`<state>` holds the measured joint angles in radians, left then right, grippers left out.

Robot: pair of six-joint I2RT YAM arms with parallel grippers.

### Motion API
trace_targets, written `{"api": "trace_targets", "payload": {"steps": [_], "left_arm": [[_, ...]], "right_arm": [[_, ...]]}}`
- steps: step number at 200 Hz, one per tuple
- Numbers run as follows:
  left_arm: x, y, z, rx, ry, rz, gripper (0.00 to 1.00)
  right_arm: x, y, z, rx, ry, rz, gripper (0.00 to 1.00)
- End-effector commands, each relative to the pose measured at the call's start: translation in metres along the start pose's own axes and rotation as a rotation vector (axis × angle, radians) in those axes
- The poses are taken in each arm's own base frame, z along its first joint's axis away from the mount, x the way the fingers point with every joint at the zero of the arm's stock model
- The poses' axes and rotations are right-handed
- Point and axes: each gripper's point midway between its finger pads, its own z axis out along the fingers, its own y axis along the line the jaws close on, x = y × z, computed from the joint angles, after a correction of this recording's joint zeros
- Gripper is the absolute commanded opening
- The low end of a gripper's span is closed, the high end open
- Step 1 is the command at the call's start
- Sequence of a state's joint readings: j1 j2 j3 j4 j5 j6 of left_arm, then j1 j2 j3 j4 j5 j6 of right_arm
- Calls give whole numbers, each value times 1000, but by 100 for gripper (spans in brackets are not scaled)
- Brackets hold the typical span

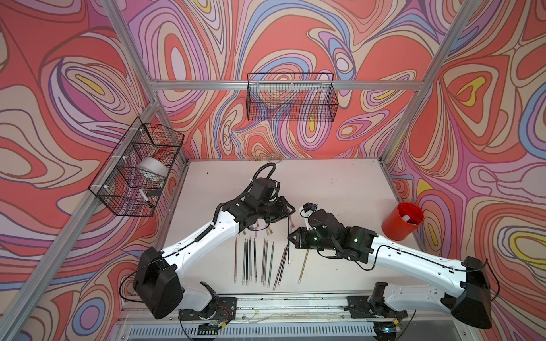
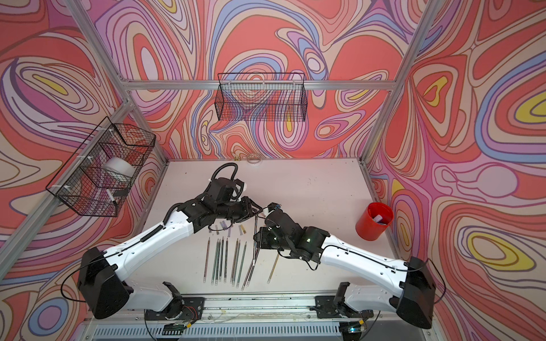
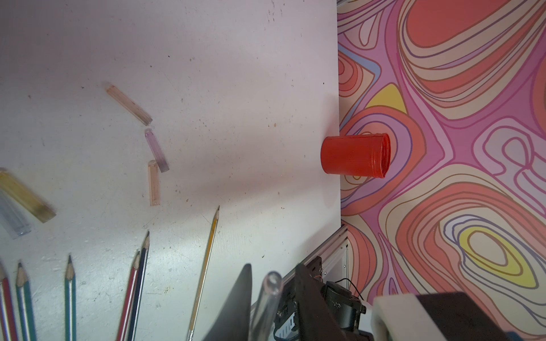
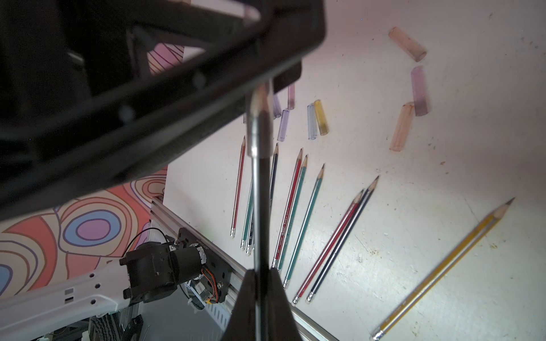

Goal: Remove the protective cover of the pencils
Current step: Remove the protective sleeve from the pencil.

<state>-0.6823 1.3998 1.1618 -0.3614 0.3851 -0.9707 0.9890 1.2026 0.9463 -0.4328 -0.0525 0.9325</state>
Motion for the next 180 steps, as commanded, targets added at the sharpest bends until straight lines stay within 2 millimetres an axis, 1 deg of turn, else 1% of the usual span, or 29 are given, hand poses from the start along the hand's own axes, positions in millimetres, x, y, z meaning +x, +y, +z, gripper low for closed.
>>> {"api": "trace_targets", "payload": {"steps": [1,21,39,67,87,102,122,129,136,142,149,180], "left_arm": [[1,-2,4,8,5,1,17],[0,0,2,-7,-7,6,16],[0,-1,1,-3,-9,7,13],[-1,0,-1,-9,-17,14,12],[-1,0,1,-5,-21,14,12],[-2,-3,2,6,-14,16,12],[-2,-7,2,19,-13,29,12],[-3,-7,1,20,-18,31,12],[-4,-9,1,23,-20,33,12],[-4,-11,0,30,-19,36,12],[-5,-13,0,37,-18,40,12],[-9,-18,-4,32,-33,62,12]], "right_arm": [[-6,5,-3,-16,-20,1,2],[-6,7,-3,-20,-21,3,3],[-6,6,-2,-10,-15,8,5],[-7,2,1,16,-20,25,13],[-7,0,4,29,-12,28,17],[-6,-6,8,57,-12,45,23],[-5,-7,11,77,1,56,24],[-5,-8,12,87,7,60,23],[-4,-9,13,93,11,65,20],[-4,-10,13,97,11,72,13],[-3,-11,12,94,6,80,7],[-4,-8,7,51,-14,99,2]]}}
